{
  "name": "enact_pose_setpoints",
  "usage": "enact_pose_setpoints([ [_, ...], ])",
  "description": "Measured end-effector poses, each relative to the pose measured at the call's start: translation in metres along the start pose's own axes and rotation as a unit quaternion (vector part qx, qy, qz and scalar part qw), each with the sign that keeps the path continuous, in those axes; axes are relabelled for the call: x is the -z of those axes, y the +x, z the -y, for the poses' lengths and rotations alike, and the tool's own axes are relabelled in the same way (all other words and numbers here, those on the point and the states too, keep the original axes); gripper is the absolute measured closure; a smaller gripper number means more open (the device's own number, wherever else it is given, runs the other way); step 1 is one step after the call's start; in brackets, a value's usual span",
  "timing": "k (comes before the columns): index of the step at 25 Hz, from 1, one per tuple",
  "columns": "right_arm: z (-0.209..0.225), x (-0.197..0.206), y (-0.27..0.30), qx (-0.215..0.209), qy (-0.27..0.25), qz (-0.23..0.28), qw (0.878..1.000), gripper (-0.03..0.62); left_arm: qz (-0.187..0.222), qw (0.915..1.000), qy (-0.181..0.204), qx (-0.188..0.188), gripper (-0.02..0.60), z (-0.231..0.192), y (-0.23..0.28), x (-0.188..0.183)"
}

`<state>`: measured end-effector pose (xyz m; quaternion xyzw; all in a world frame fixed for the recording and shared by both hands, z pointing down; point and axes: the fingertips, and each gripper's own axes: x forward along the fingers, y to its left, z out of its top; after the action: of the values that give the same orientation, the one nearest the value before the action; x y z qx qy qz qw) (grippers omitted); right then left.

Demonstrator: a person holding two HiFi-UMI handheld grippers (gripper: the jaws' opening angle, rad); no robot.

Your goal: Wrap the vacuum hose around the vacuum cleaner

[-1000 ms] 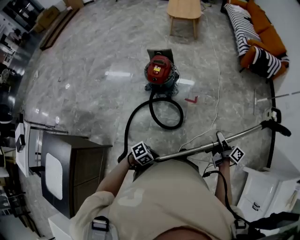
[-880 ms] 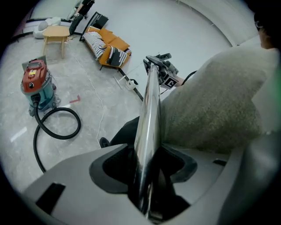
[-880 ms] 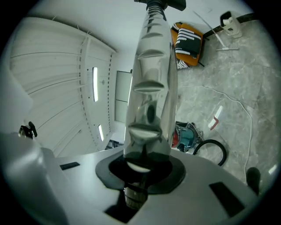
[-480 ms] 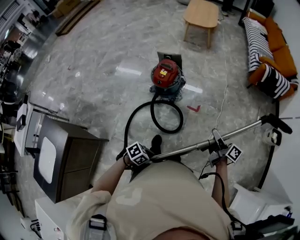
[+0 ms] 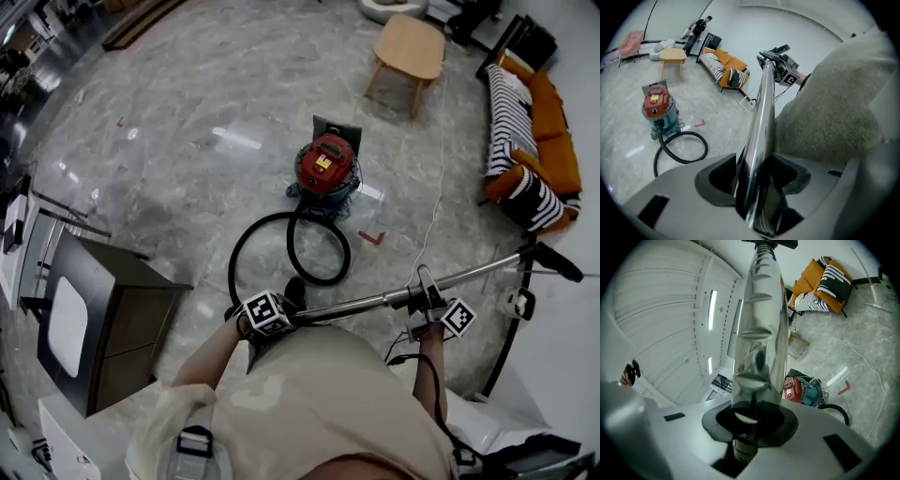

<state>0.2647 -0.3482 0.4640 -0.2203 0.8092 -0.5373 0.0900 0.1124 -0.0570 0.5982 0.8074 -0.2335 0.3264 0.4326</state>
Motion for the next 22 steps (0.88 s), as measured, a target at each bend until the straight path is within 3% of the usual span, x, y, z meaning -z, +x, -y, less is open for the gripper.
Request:
enact_pose_setpoints([
  [3, 0.002, -0.004, 0.033, 0.047, 0.002, 0.017, 0.999, 0.526, 0.002, 0.9983, 0.035, -0.047, 0.360, -0.036, -0.021, -0.004],
  [7, -0.001, -0.001, 0.076, 0.087, 0.012, 0.029, 0.996, 0.526, -0.012, 0.9884, 0.098, -0.115, 0.359, -0.074, -0.050, -0.008],
  [11, -0.001, 0.000, 0.113, 0.123, 0.032, 0.053, 0.990, 0.526, 0.010, 0.9767, 0.105, -0.187, 0.359, -0.115, -0.082, -0.010],
  [13, -0.001, -0.004, 0.130, 0.143, 0.038, 0.071, 0.986, 0.526, 0.036, 0.9644, 0.105, -0.240, 0.359, -0.139, -0.104, -0.016],
  [15, -0.002, -0.006, 0.146, 0.153, 0.047, 0.081, 0.984, 0.526, 0.060, 0.9451, 0.113, -0.301, 0.359, -0.160, -0.129, -0.022],
  [17, -0.001, -0.011, 0.159, 0.156, 0.066, 0.097, 0.981, 0.526, 0.084, 0.9193, 0.125, -0.364, 0.359, -0.175, -0.156, -0.031],
  [20, -0.003, -0.022, 0.182, 0.153, 0.096, 0.132, 0.975, 0.526, 0.122, 0.8622, 0.145, -0.470, 0.359, -0.188, -0.201, -0.041],
  [22, -0.005, -0.029, 0.201, 0.140, 0.116, 0.144, 0.973, 0.526, 0.165, 0.8244, 0.128, -0.526, 0.353, -0.187, -0.241, -0.045],
])
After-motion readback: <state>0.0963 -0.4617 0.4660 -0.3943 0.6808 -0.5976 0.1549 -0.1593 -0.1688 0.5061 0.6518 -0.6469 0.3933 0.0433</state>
